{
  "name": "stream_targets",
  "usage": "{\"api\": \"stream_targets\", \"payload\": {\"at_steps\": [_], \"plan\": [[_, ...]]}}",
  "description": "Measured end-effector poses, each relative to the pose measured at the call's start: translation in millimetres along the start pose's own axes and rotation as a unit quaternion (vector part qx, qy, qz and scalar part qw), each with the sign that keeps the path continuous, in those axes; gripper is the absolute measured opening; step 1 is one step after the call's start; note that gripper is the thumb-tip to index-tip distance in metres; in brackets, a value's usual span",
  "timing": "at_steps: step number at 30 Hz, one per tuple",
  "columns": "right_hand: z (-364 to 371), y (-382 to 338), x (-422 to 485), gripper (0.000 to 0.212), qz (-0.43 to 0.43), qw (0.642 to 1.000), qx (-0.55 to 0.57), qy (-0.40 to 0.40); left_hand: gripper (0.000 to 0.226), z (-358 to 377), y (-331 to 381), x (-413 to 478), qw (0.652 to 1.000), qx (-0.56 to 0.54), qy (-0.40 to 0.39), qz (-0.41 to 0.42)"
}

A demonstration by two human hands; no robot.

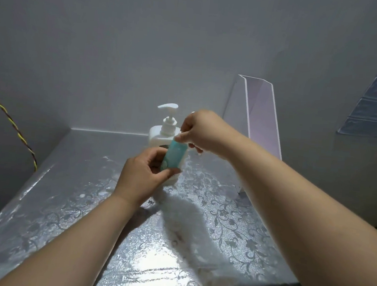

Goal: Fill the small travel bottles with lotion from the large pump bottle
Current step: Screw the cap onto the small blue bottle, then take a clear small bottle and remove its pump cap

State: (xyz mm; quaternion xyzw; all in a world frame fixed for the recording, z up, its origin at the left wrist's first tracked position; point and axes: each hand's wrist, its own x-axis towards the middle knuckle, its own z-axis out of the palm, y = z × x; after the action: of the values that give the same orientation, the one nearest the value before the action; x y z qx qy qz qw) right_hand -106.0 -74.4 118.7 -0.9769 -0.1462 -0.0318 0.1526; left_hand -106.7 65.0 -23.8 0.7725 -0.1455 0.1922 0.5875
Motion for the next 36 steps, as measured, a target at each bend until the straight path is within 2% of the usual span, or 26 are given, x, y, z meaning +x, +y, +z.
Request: {"api": "stream_targets", "payload": {"at_steps": [3,7,8,11,16,19,25,31,34,36], "plan": [[-5.5,20.5,4.4,0.032,0.050,0.998,-0.028,-0.001,0.062,5.3,7.6,-2.5,0.994,0.109,-0.003,0.034],[-7.3,56.9,20.6,0.017,0.120,0.985,-0.127,0.000,0.056,5.6,5.4,-3.0,0.979,0.193,-0.029,0.063],[-3.9,66.0,25.2,0.016,0.141,0.979,-0.146,-0.003,0.054,6.7,3.3,-2.7,0.977,0.200,-0.041,0.063],[10.3,84.0,35.1,0.032,0.175,0.962,-0.207,-0.009,0.048,9.5,0.8,-1.9,0.974,0.204,-0.066,0.071],[21.6,95.6,43.1,0.038,0.136,0.937,-0.322,-0.006,0.044,11.6,-0.3,-2.3,0.975,0.192,-0.084,0.078],[18.1,94.1,51.2,0.038,0.144,0.923,-0.356,-0.016,0.043,11.3,-1.0,-0.7,0.974,0.195,-0.089,0.077],[13.5,87.9,68.8,0.041,0.177,0.934,-0.310,-0.030,0.040,9.2,-2.1,1.2,0.975,0.187,-0.087,0.079],[27.4,88.9,98.3,0.054,0.122,0.973,-0.176,0.088,0.039,2.0,-2.6,4.1,0.973,0.198,-0.066,0.098],[25.4,86.9,106.9,0.063,0.120,0.980,-0.151,0.041,0.039,-0.6,-3.0,6.2,0.973,0.193,-0.059,0.112],[24.7,88.0,109.4,0.054,0.109,0.981,-0.156,0.028,0.042,-2.2,-2.9,7.1,0.975,0.185,-0.059,0.110]]}}
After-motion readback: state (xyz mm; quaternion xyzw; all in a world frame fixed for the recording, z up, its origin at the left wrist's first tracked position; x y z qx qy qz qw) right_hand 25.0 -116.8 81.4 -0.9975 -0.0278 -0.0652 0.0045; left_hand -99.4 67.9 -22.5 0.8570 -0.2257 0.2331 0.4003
